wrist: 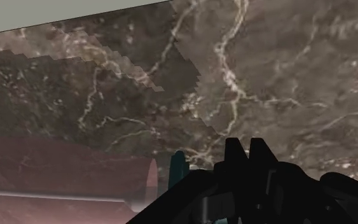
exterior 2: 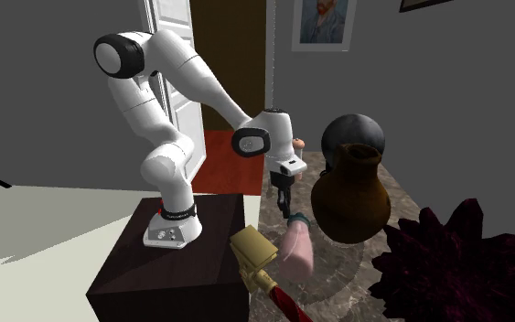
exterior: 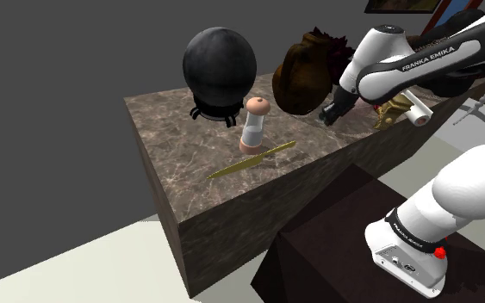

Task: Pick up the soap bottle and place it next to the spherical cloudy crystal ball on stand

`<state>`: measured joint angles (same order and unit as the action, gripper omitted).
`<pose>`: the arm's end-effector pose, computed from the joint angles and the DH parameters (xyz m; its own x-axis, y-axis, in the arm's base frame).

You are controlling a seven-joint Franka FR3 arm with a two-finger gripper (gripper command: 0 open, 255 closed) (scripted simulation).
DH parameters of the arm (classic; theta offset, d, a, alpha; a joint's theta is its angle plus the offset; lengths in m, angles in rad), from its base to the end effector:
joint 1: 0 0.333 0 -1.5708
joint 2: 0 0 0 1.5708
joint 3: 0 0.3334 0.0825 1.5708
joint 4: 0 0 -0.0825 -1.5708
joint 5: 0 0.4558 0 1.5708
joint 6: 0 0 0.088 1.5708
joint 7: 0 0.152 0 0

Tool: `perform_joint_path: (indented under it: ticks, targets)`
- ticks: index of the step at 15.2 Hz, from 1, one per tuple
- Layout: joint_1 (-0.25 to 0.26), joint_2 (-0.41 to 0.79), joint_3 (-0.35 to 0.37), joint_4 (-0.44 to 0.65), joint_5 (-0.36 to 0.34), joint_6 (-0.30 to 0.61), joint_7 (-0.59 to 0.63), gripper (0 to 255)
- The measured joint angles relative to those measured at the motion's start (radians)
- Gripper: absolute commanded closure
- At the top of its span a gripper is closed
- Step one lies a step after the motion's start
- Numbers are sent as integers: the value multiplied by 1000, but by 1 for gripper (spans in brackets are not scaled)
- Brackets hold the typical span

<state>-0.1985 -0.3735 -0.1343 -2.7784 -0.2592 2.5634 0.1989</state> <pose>0.4113 -0.1364 0.2540 0.9381 -0.3028 0.1681 -0.3209 -0.9426 0.0928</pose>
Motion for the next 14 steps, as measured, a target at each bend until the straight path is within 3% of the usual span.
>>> perform_joint_path:
  ticks: [14]
  targets:
    - [19,-142,7,99,40,-239,-36,255]
